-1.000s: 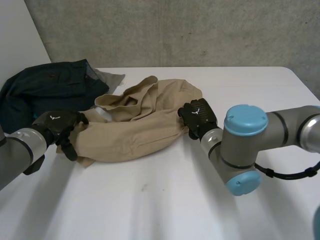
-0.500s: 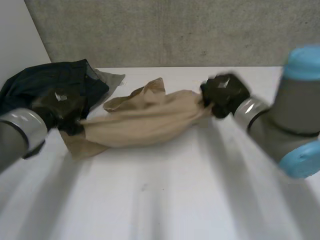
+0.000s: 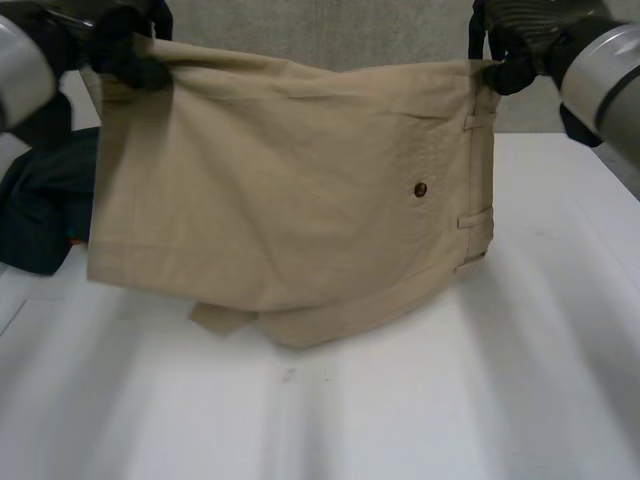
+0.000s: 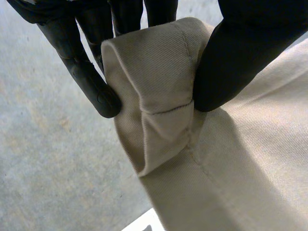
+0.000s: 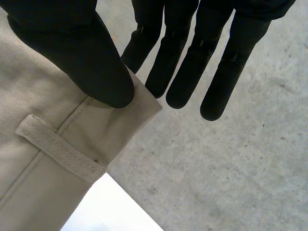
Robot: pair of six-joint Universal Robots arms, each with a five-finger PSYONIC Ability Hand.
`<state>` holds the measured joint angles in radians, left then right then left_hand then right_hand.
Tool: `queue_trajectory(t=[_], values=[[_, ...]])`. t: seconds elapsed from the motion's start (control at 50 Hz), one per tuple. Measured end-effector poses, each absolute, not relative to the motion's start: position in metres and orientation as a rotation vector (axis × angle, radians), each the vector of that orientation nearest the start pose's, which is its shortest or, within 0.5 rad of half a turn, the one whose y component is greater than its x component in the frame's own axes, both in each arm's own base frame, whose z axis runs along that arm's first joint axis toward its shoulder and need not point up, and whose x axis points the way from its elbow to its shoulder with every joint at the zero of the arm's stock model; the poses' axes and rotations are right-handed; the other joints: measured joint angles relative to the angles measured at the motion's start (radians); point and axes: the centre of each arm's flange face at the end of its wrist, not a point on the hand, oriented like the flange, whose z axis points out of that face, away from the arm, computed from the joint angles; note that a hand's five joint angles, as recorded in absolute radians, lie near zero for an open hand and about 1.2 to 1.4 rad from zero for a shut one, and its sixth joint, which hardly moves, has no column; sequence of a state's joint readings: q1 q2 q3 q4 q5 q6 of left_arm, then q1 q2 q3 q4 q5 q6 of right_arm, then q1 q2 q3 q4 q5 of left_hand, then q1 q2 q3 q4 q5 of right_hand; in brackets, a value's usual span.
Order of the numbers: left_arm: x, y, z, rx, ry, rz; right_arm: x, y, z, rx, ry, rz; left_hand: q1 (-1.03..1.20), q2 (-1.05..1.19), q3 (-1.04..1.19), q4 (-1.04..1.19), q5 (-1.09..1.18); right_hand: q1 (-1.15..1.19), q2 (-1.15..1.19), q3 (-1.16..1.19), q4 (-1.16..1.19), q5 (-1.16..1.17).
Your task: Fold the laundry.
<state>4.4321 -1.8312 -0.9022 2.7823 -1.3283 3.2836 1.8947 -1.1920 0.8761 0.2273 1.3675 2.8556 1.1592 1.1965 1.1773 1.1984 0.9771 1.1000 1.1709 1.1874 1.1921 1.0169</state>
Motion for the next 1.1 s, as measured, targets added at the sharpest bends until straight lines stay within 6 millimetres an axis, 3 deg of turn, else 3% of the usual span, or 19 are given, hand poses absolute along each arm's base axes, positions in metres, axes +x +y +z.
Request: queue_trajectory(t=[0.08,0.18,0.3,0.36,0.42,0.46,0.52,0.56,0.64,0.66,0.7,0.74,0.76,0.78,0.8,0.82,0.88,0.94,1.1], values=[[-0.256,-0.332,0.388,0.760,2.141,-2.516,0.278,-0.348,0.361,-0.744,1.753,-2.281,0.000,0.000,0.000,0.000,0.000,0.000,0.007,0.001,0.003,0.000],[-0.262,-0.353,0.425,0.686,1.840,-2.754,0.288,-0.372,0.383,-0.580,1.457,-2.496,0.000,0.000,0.000,0.000,0.000,0.000,0.007,0.004,0.004,0.000],[-0.261,-0.338,0.493,0.526,1.416,-3.101,0.288,-0.374,0.435,-0.331,0.984,-2.687,0.000,0.001,0.000,0.000,0.000,0.000,0.007,0.004,0.004,0.000],[-0.260,-0.328,0.506,0.480,1.348,-3.189,0.286,-0.369,0.447,-0.286,0.897,-2.700,0.000,0.001,0.000,0.000,0.000,0.000,0.007,0.004,0.004,0.000],[-0.260,-0.326,0.501,0.456,1.390,-3.221,0.284,-0.365,0.448,-0.279,0.908,-2.682,0.000,0.001,0.000,0.000,0.000,0.000,0.007,0.005,0.004,0.000],[-0.259,-0.329,0.492,0.456,1.449,-3.201,0.284,-0.365,0.442,-0.292,0.963,-2.660,0.000,0.001,0.000,0.000,0.000,0.000,0.007,0.004,0.004,0.000],[-0.258,-0.338,0.456,0.477,1.635,-3.090,0.284,-0.367,0.422,-0.334,1.113,-2.601,0.000,0.001,0.000,0.000,0.000,0.000,0.007,0.005,0.004,0.000],[-0.258,-0.342,0.432,0.495,1.749,-3.011,0.282,-0.370,0.397,-0.379,1.267,-2.532,0.000,0.002,0.004,0.000,0.000,0.000,0.007,0.004,0.004,0.000],[-0.260,-0.342,0.364,0.562,2.058,-2.778,0.280,-0.372,0.346,-0.467,1.520,-2.380,0.000,0.002,0.004,0.000,0.000,0.000,0.007,0.005,0.004,0.000],[-0.261,-0.341,0.356,0.571,2.088,-2.753,0.279,-0.371,0.333,-0.489,1.573,-2.341,0.000,0.002,0.004,0.000,0.000,0.000,0.007,0.005,0.004,0.000],[-0.265,-0.331,0.307,0.649,2.282,-2.574,0.277,-0.366,0.284,-0.581,1.750,-2.193,0.000,0.003,0.004,0.000,0.000,0.000,0.007,0.004,0.004,0.000],[-0.265,-0.331,0.307,0.649,2.282,-2.574,0.277,-0.366,0.284,-0.581,1.750,-2.193,0.000,0.003,0.004,0.000,0.000,0.000,0.007,0.004,0.004,0.000],[-0.269,-0.317,0.263,0.749,2.431,-2.397,0.275,-0.357,0.241,-0.675,1.885,-2.069,0.000,0.003,0.004,0.000,0.000,0.000,0.007,0.004,0.004,0.000],[-0.271,-0.313,0.251,0.784,2.467,-2.344,0.274,-0.355,0.234,-0.694,1.909,-2.046,0.000,0.003,0.004,0.000,0.000,0.000,0.008,0.005,0.004,0.000],[-0.274,-0.302,0.228,0.860,2.523,-2.242,0.270,-0.346,0.205,-0.773,1.998,-1.964,0.000,0.003,0.004,0.000,0.000,0.000,0.008,0.004,0.004,0.000],[-0.275,-0.297,0.218,0.901,2.547,-2.188,0.268,-0.342,0.195,-0.805,2.033,-1.932,0.000,0.003,0.004,0.000,0.000,0.000,0.008,0.004,0.004,0.000],[-0.278,-0.278,0.192,1.031,2.601,-2.018,0.260,-0.326,0.166,-0.933,2.151,-1.816,0.000,0.003,0.004,0.000,0.000,0.026,0.008,0.004,0.004,0.001],[-0.277,-0.262,0.182,1.129,2.628,-1.869,0.253,-0.312,0.153,-1.041,2.229,-1.721,0.000,0.003,0.004,0.000,0.000,0.050,0.008,0.005,0.004,0.004],[-0.263,-0.218,0.199,1.264,2.691,-1.544,0.239,-0.277,0.172,-1.254,2.311,-1.597,0.000,0.003,0.004,0.000,0.033,0.050,0.008,0.005,0.004,0.004]])
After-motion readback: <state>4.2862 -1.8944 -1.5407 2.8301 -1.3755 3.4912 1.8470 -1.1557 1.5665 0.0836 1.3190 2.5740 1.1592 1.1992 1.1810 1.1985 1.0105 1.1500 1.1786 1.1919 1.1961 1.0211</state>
